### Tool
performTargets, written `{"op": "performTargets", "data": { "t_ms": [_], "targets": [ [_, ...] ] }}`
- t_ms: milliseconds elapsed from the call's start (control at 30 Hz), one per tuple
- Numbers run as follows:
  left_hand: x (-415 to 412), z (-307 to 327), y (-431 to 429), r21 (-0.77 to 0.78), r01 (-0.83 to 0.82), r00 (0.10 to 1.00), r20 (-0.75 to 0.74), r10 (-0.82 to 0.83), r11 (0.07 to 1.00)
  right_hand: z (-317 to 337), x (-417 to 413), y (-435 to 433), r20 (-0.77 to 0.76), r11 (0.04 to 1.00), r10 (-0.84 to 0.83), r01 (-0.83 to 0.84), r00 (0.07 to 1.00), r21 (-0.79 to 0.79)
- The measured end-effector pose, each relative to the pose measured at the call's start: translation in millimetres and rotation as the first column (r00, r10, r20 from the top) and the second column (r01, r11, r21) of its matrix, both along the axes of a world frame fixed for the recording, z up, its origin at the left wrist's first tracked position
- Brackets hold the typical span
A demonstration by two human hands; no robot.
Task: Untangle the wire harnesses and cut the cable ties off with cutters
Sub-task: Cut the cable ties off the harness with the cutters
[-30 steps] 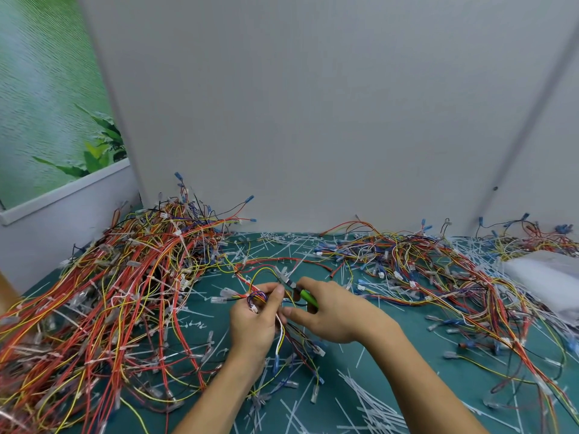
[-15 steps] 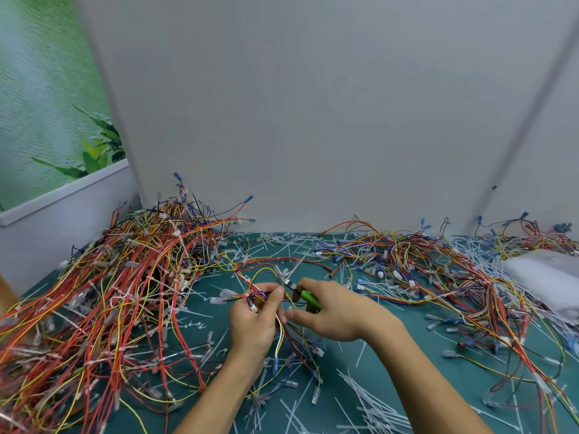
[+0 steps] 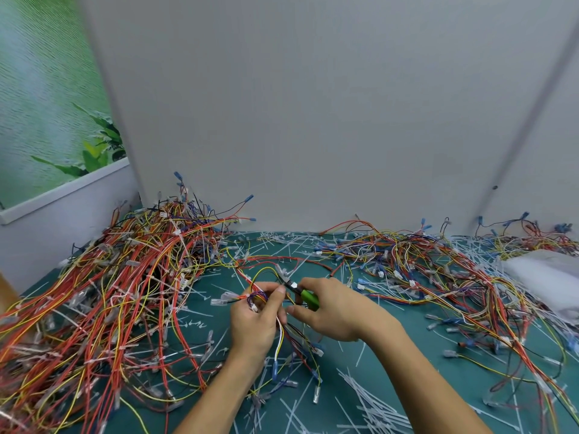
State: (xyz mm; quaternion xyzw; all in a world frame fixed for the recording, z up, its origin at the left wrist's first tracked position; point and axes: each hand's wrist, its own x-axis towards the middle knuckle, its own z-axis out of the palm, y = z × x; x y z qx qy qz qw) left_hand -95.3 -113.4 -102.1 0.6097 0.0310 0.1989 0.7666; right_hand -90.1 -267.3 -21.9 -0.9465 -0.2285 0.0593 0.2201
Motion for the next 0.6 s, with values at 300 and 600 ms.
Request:
{"op": "performTargets", "data": {
  "t_ms": [300, 600],
  "targets": [
    [-2.7, 4.8, -0.4, 0.0, -0.001, 1.0, 0.019, 0.001, 1.0, 0.3, -1.2, 1.5, -0.065, 0.998, 0.016, -0.02, 0.998, -0.054],
    [-3.8, 5.2, 0.7, 0.03, -0.017, 1.0, 0.006, 0.017, 0.999, -3.3, -0.9, 6.6, 0.023, 1.0, -0.029, 0.028, 0.999, 0.013]
  ]
}}
